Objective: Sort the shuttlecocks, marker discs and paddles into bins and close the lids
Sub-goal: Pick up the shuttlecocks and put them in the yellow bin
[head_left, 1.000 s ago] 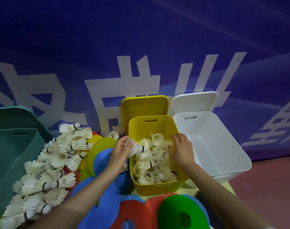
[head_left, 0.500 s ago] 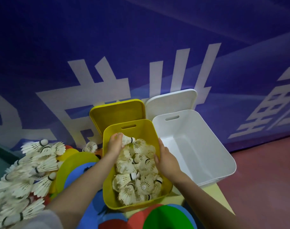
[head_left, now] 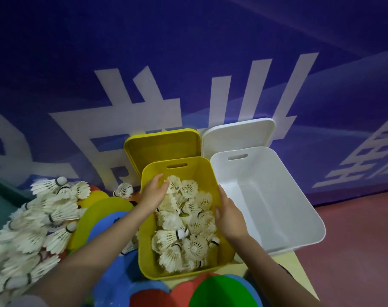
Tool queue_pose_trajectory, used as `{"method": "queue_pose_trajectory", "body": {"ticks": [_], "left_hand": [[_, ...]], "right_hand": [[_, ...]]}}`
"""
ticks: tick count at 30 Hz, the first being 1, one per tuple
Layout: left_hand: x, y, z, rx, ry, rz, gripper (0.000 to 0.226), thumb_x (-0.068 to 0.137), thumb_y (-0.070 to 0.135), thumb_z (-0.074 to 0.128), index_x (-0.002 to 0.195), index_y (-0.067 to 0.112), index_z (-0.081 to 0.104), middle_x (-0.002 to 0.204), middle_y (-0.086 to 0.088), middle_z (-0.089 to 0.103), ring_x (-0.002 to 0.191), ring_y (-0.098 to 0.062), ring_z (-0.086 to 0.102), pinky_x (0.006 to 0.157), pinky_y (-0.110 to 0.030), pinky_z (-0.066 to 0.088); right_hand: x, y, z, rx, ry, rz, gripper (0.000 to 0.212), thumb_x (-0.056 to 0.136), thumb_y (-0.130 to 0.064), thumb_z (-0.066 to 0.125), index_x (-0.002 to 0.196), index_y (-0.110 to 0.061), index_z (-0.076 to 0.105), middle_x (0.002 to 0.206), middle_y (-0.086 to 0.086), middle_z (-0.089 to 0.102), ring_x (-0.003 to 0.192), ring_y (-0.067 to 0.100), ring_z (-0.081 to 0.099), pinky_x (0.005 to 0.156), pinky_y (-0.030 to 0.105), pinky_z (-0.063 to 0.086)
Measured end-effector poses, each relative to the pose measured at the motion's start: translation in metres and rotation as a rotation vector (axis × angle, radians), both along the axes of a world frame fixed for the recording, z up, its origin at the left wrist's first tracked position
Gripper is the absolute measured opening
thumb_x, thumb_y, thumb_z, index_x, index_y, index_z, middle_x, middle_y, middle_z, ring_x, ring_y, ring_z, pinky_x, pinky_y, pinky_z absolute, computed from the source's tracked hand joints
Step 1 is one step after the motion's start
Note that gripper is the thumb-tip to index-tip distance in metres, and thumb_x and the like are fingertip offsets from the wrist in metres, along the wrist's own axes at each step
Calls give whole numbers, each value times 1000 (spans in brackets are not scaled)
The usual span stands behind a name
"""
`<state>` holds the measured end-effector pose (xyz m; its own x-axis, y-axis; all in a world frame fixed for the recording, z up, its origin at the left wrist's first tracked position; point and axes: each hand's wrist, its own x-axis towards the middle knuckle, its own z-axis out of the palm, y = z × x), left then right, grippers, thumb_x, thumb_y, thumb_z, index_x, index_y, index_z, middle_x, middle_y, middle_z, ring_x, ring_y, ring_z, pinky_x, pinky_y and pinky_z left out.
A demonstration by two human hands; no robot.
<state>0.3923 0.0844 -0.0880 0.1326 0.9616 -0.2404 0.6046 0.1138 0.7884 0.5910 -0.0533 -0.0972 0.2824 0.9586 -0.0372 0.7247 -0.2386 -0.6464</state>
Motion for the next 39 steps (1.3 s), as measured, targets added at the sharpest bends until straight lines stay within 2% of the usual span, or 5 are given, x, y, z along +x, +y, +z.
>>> {"method": "queue_pose_trajectory", "body": {"ticks": [3, 8, 18, 29, 39], "left_hand": [[-28, -42, 26, 118, -102, -102, 32, 98, 26, 49, 130, 30, 49, 128, 6, 49, 109, -7, 51, 77, -16, 43], [-109, -90, 42, 237, -175, -25, 26, 97, 15, 50, 117, 29, 59, 119, 6, 57, 103, -6, 57, 84, -26, 49], [-265, -128, 28, 251, -4, 122, 24, 94, 6, 52, 112, 14, 66, 118, -1, 60, 95, -11, 59, 77, -20, 44], [-353, -137, 4, 210, 189, 2, 24, 93, 17, 55, 115, 20, 63, 119, 2, 56, 111, -12, 52, 90, -23, 38], [-373, -120, -2, 159, 235, -139, 31, 94, 23, 53, 124, 22, 58, 124, 5, 51, 114, -10, 49, 90, -20, 36]], "right_hand": [[-4, -1, 6, 15, -141, -1, 59, 93, -26, 46, 148, -19, 26, 116, 10, 56, 106, 29, 52, 85, 40, 46], [-44, -8, 26, 232, -402, 19, 47, 82, -34, 38, 116, -14, 62, 110, 8, 64, 106, 31, 58, 87, 45, 46], [-203, -21, 50, 196, -96, 493, 33, 96, -23, 47, 127, -15, 57, 123, 6, 57, 116, 22, 49, 88, 36, 46], [-265, 18, 7, -214, -393, 612, 38, 96, -24, 44, 133, -19, 50, 132, 8, 52, 116, 28, 49, 89, 41, 48], [-282, 23, -6, -299, -473, 533, 38, 99, -29, 42, 135, -19, 48, 135, 6, 50, 118, 27, 48, 93, 43, 47]]}}
